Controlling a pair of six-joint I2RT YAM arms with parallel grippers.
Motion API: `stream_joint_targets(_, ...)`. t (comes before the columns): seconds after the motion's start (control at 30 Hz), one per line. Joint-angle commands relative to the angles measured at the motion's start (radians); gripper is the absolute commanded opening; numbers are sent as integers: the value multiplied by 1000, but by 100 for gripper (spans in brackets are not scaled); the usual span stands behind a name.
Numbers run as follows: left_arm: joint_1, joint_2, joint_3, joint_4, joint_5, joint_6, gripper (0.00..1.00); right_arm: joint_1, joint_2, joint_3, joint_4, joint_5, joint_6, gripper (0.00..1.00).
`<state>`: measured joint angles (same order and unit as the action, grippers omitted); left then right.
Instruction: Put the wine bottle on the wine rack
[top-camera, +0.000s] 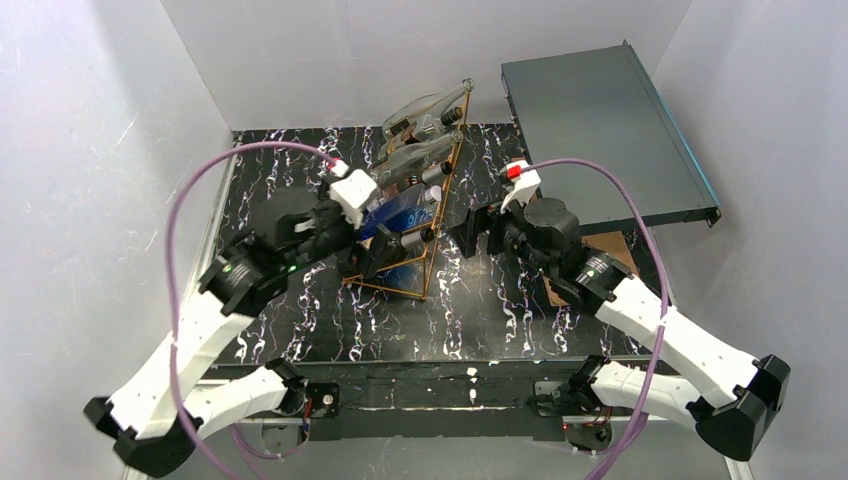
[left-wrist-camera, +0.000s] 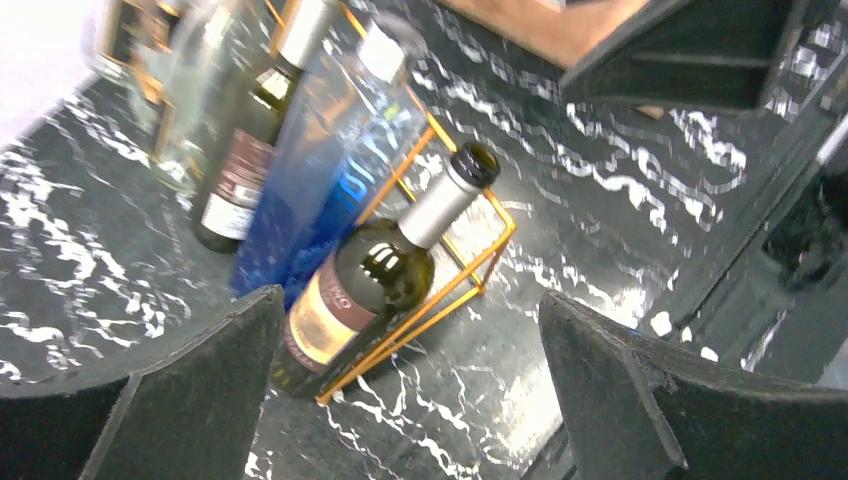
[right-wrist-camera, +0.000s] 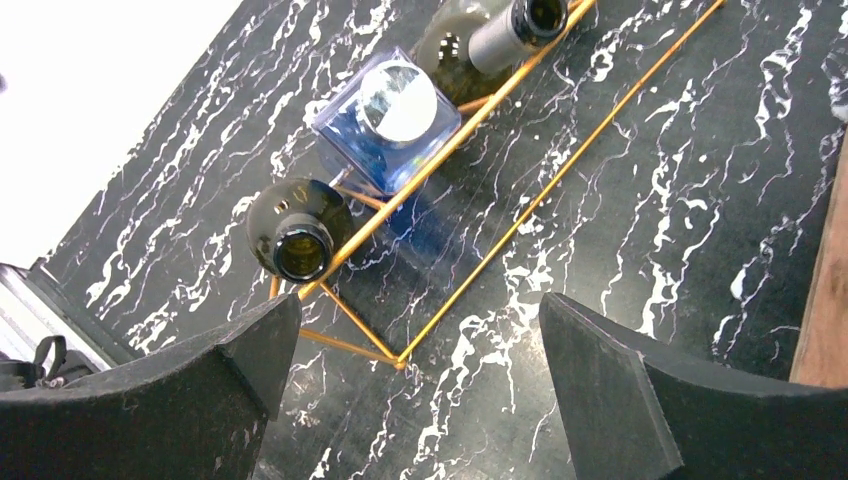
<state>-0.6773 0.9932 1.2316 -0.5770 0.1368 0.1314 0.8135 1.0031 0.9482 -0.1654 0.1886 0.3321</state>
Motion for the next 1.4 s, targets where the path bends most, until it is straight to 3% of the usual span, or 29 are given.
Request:
stream_joint_targets(0.0, -2, -122, 57, 21, -107, -70, 98, 3, -41, 106, -46, 21, -43, 98)
stream_joint_targets(0.33, -2, -366, 19, 256, -239, -198, 98, 3, -148, 251, -153, 112, -119, 98)
stream_joint_targets(0.77, -2, -511, 13, 304, -392, -238, 98, 2, -367, 385, -232, 290, -202, 98)
stream_joint_targets(1.03, -2, -593, 18, 328, -482, -220, 98, 2, -374, 524, -382, 483, -169, 99)
stream_joint_targets(1.37, -1, -710, 28, 357, -580, -193, 98, 3, -379, 661, -491, 554, -136, 98)
